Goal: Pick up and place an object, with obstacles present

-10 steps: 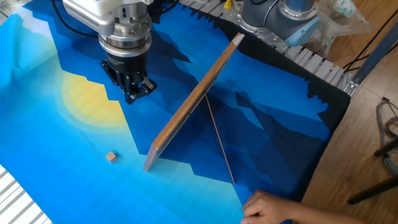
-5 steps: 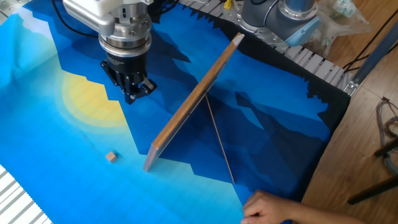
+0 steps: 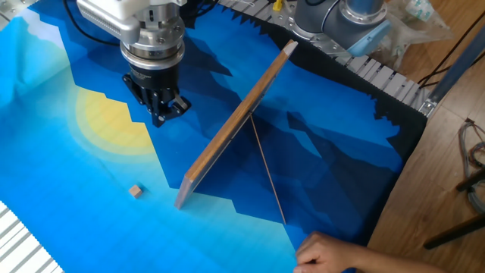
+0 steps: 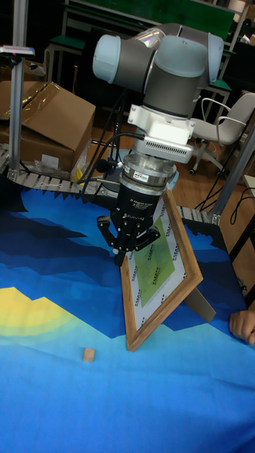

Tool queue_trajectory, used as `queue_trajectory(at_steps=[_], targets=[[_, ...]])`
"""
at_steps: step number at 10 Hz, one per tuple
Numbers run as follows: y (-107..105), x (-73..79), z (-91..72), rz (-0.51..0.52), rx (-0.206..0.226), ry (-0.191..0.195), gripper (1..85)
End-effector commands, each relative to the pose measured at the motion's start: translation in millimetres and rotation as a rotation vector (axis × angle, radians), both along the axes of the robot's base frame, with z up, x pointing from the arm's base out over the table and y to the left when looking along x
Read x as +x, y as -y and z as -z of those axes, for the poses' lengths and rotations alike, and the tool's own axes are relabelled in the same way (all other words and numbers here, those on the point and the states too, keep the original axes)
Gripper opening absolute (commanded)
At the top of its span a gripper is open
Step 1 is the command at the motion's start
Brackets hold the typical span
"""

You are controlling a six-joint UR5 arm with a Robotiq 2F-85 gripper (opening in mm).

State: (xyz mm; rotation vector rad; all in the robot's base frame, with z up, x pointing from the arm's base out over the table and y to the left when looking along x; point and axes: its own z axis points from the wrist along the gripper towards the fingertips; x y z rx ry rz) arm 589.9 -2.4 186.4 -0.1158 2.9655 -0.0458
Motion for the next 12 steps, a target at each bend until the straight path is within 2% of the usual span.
queue_trajectory(at_steps=[1, 12], targets=[[-2.4, 1.1, -0.7, 0.003, 0.014, 0.004, 1.3], [-5.2, 0.6, 1.4, 0.006, 0.025, -0.001, 1.3]])
